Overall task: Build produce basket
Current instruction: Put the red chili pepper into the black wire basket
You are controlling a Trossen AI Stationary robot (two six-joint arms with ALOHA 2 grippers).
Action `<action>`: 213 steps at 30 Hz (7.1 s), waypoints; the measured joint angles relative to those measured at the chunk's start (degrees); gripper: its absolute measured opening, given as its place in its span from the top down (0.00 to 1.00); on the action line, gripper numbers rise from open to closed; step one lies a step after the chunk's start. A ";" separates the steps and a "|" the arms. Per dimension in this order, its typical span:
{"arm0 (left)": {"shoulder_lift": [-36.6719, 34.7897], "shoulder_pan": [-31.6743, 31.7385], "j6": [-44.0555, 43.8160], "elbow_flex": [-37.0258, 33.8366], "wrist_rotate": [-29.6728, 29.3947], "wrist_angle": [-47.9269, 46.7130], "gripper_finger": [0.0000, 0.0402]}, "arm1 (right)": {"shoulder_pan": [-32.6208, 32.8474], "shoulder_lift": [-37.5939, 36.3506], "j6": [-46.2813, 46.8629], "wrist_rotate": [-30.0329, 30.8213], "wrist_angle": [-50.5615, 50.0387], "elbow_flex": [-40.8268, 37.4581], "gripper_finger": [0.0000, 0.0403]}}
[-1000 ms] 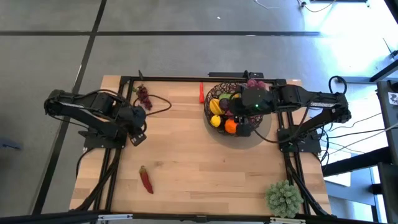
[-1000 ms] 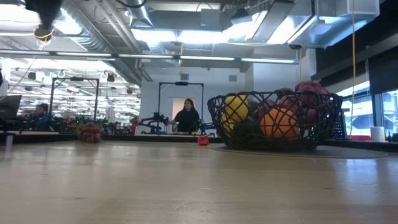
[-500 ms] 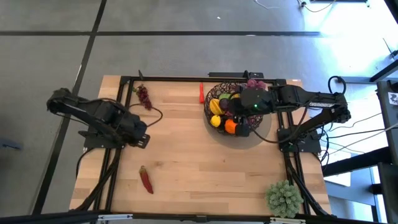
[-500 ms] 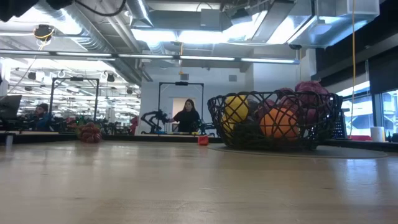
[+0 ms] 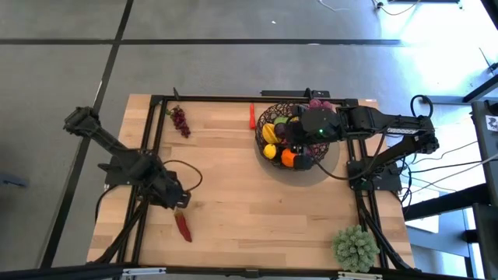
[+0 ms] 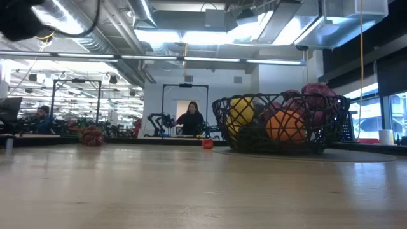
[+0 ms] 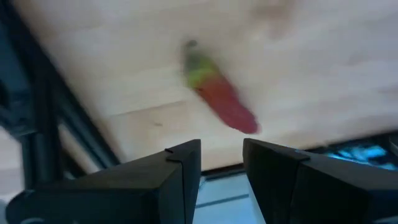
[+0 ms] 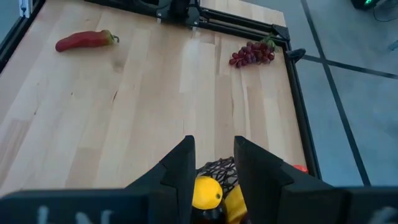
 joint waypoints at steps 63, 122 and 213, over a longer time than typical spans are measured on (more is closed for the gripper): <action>9.64 -6.10 -13.72 -18.41 -9.87 24.74 0.73 | 0.11 -0.04 0.88 0.01 5.22 0.00 0.72; 6.03 33.59 83.09 17.44 -23.12 16.53 1.00 | 0.11 -0.31 7.25 4.06 -3.08 4.55 0.72; 8.29 37.42 112.13 33.37 -20.91 33.16 1.00 | -5.68 13.49 0.41 -4.33 30.58 4.44 0.76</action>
